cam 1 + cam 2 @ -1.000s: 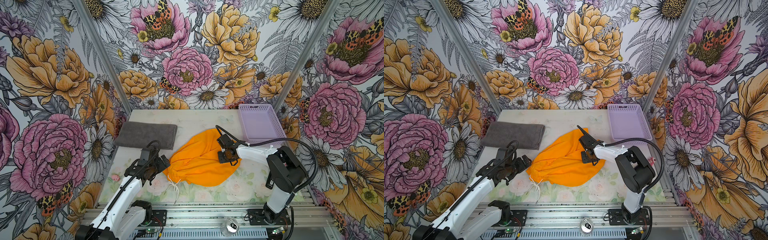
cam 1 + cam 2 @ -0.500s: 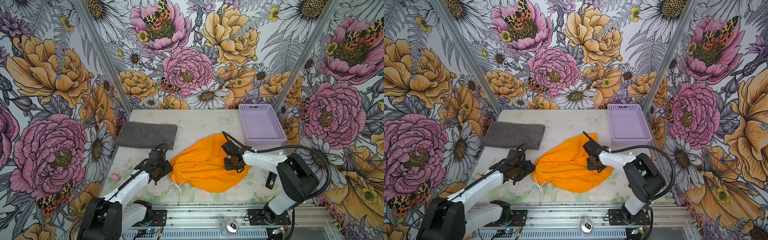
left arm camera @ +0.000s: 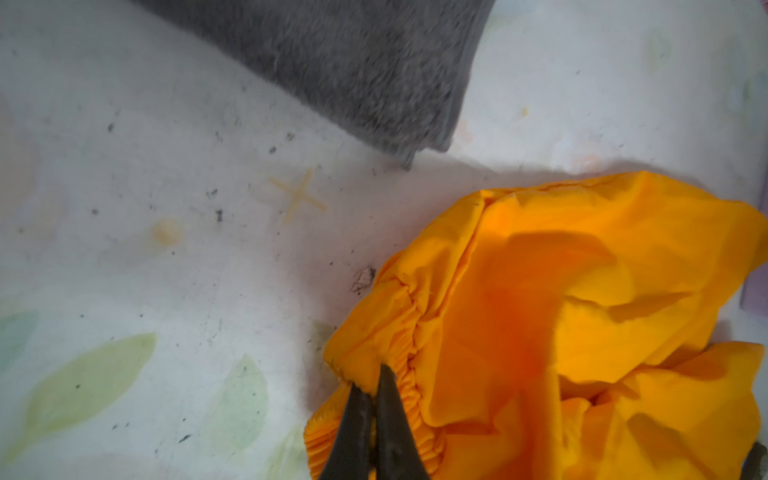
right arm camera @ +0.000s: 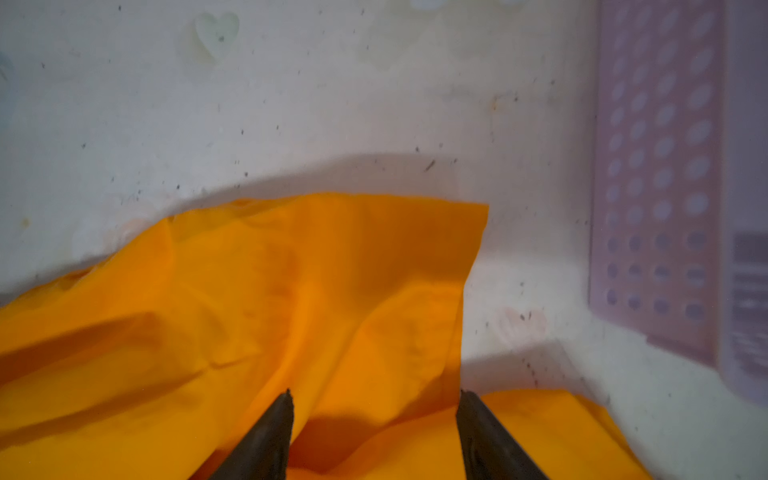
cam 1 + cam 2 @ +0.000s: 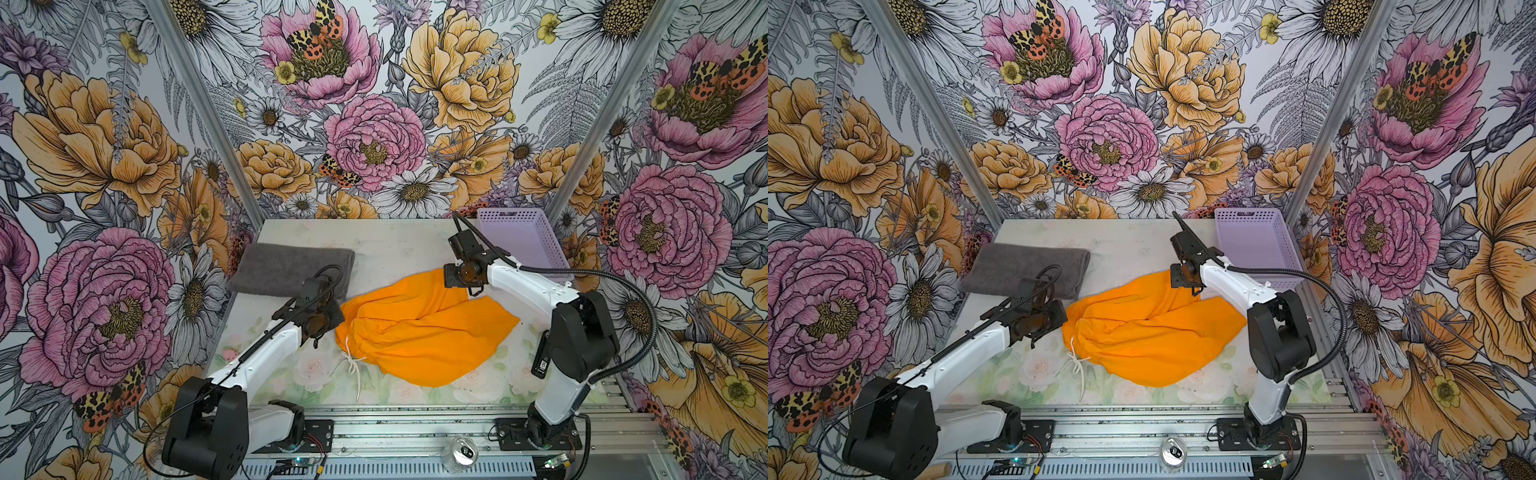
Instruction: Fold and stack the mixed laundry pile
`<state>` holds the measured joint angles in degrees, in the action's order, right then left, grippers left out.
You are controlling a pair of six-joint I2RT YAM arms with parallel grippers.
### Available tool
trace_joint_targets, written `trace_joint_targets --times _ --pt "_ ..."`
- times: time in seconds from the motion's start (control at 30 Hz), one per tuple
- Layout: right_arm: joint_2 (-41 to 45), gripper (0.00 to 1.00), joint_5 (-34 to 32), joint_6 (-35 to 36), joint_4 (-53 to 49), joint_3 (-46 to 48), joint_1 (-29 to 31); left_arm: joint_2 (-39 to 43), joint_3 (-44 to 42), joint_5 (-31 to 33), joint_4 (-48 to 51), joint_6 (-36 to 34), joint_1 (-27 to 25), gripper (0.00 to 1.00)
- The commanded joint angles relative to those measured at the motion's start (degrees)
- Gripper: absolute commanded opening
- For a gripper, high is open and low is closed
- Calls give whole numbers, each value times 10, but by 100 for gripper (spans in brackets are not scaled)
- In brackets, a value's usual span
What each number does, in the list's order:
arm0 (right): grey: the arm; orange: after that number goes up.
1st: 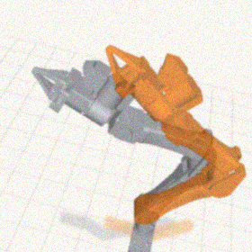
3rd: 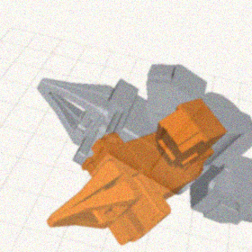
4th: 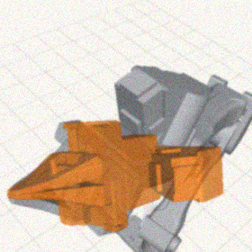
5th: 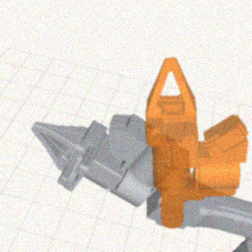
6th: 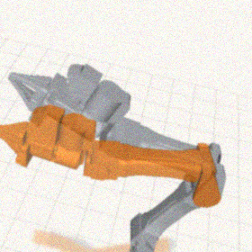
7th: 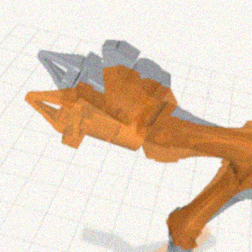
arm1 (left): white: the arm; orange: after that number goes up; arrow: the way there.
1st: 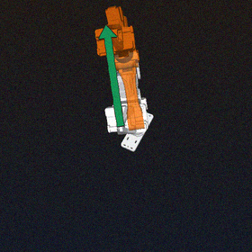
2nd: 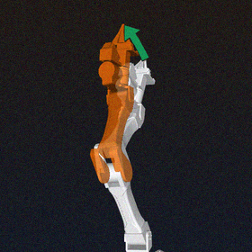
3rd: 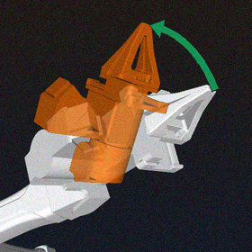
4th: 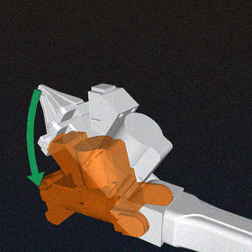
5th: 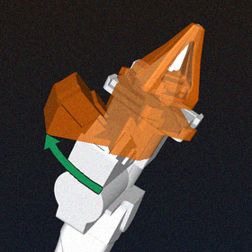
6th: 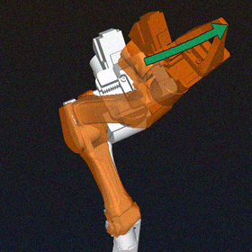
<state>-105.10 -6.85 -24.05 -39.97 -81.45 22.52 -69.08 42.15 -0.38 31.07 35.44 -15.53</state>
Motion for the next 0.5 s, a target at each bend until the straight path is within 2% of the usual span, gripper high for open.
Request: trace_joint_targets --times 0.0,0.13,0.3,0.33,0.47 --pt "-85 66 -3 29 22 -53 -32 16 43 20 31 -46 1 0" --pt "-154 66 2 26 22 -106 -58 19 62 11 36 -53 1 0" --pt "-186 63 6 14 29 -108 -75 17 69 4 36 -52 2 0" --pt "-185 59 8 13 39 -103 -77 15 71 5 36 -52 1 0" --pt "-161 33 37 2 81 -75 -84 11 80 5 36 -58 3 0"
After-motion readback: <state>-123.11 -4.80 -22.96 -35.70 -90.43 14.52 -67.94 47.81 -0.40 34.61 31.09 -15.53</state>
